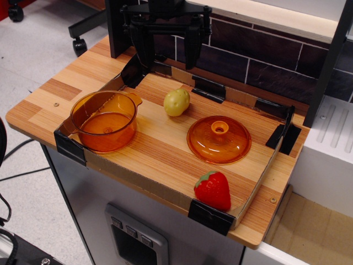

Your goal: Take lid off pot

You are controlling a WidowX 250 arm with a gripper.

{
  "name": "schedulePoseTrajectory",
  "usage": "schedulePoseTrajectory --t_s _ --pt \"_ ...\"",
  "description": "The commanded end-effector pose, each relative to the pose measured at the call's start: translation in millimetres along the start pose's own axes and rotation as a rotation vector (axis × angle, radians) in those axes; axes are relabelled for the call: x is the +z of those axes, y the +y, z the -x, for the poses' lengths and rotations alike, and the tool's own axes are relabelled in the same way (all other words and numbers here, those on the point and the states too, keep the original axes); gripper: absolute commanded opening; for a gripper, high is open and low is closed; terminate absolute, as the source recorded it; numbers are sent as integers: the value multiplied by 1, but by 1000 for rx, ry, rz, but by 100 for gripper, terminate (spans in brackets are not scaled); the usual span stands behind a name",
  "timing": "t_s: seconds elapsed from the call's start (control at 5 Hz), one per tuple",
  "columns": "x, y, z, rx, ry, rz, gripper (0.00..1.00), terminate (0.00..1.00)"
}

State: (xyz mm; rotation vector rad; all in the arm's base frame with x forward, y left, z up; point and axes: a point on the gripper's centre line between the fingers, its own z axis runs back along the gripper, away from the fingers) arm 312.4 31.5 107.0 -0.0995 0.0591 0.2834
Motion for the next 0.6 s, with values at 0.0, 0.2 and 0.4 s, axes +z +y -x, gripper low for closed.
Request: schedulePoseTrajectory --t_s 0.0,0.2,0.4 --pt "26 -1 -6 -16 -84 12 100 0" --pt "26 -1 -6 -16 -84 12 100 0" --pt "26 -1 -6 -16 -84 12 100 100"
